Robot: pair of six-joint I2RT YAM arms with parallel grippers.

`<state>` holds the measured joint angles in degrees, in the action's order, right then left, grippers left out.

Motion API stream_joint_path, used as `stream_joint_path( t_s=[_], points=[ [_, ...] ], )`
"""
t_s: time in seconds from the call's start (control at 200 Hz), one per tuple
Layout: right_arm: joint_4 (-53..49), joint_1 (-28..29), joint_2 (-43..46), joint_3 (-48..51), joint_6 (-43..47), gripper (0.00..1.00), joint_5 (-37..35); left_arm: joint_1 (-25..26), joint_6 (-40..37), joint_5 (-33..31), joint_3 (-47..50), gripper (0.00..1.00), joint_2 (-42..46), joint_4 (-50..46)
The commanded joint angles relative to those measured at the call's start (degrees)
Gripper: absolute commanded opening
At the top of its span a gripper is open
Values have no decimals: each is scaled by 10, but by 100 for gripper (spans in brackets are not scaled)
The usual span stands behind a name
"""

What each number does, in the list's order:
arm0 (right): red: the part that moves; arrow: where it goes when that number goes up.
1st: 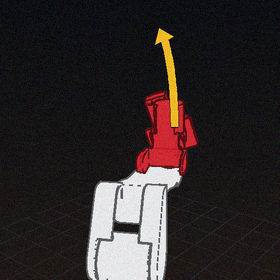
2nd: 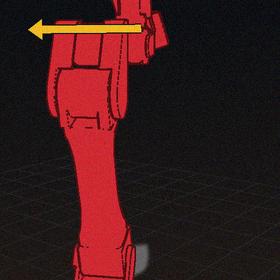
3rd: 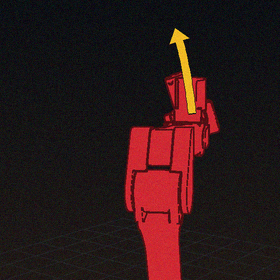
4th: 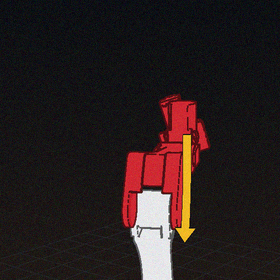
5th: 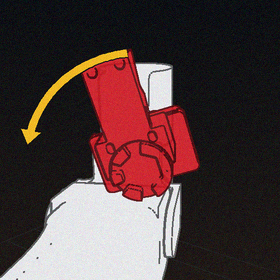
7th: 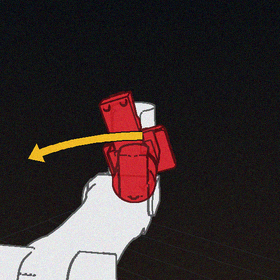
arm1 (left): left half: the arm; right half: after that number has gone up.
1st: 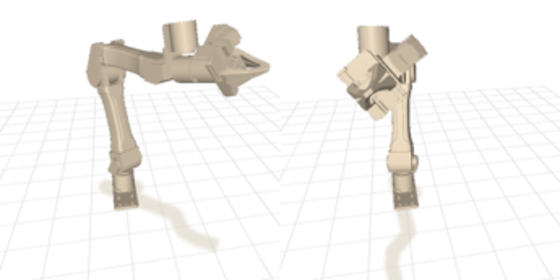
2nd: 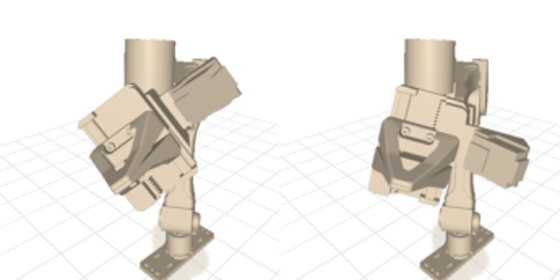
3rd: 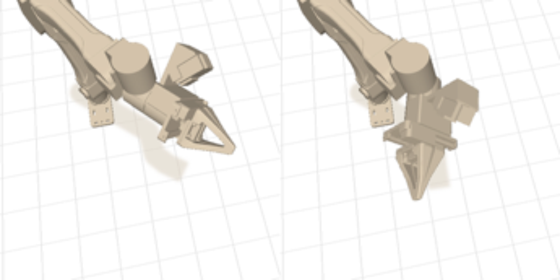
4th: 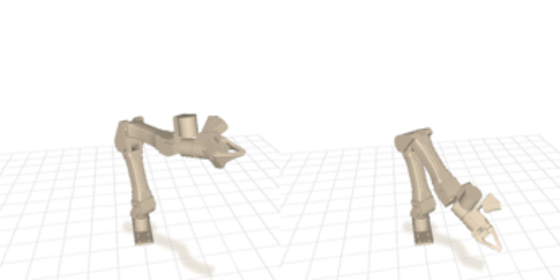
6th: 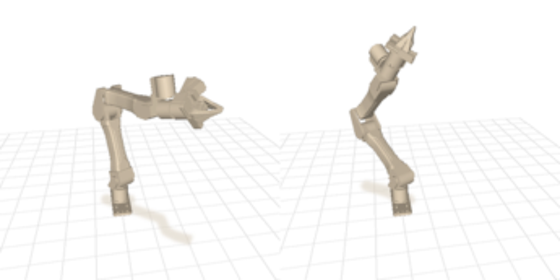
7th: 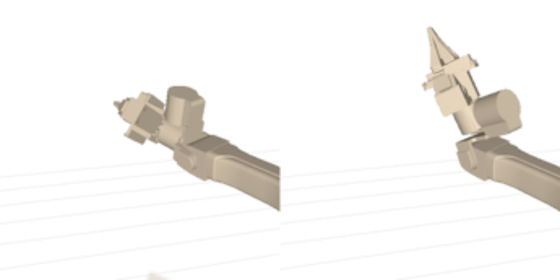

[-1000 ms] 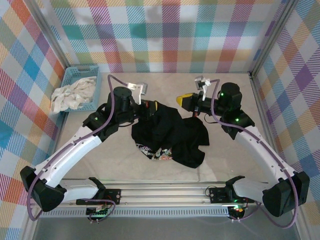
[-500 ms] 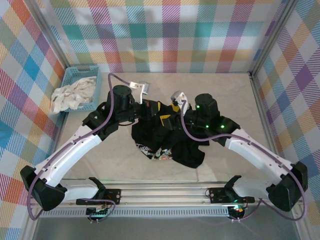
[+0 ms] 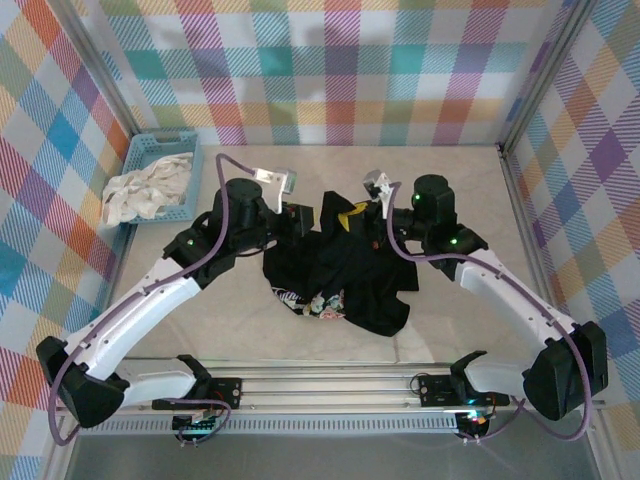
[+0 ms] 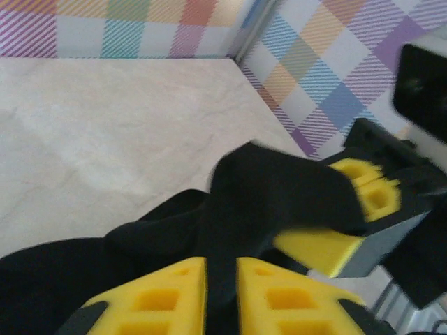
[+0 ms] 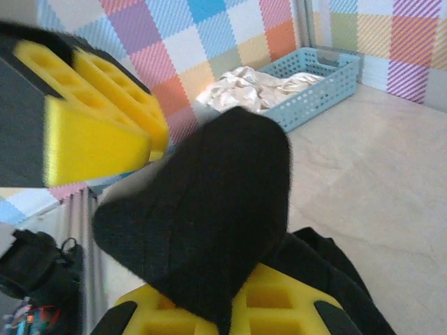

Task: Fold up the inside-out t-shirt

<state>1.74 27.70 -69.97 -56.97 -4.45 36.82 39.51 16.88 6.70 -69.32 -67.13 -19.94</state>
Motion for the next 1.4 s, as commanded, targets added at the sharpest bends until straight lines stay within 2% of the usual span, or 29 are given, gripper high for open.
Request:
stream_joint_path(
  t_s=[0.0, 0.07, 0.145, 0.395, 0.505, 0.555, 0.615, 0.715, 0.84, 1.025, 1.24, 1.395],
  points=[
    [55, -12, 11, 6, -54, 0, 82, -1, -44, 10, 47, 33, 29, 45],
    [62, -17, 9, 5, -71, 0, 87, -1, -45, 55, 74, 43, 33, 81],
    [69, -20, 8, 5, -75, 0, 97, -1, -46, 82, 87, 48, 28, 99],
    [66, -21, 9, 5, -78, 0, 98, 0, -33, 150, 69, 52, -31, 138],
    [62, -22, 14, 5, -79, 0, 96, 0, -29, 166, 51, 44, -64, 145],
    [53, -23, 20, 5, -73, 0, 88, -1, -28, 166, 41, 34, -77, 139],
    [34, -26, 30, 5, -61, 0, 77, -1, -30, 160, 36, 15, -81, 134],
    [-16, -35, 55, 6, -31, 0, 37, -1, -40, 153, 47, 0, -53, 139],
    [-60, -38, 80, 13, 6, 5, -15, -6, -42, 169, 75, 0, -1, 153],
    [-61, -38, 76, 9, 8, 11, -4, -10, -32, 210, 114, 0, 58, 198],
    [-65, -38, 47, -8, -17, 10, -18, -10, -24, 287, 143, 0, 106, 256],
    [-64, -38, 26, -17, -31, 9, 3, -12, -17, 299, 147, 0, 113, 274]
  ],
)
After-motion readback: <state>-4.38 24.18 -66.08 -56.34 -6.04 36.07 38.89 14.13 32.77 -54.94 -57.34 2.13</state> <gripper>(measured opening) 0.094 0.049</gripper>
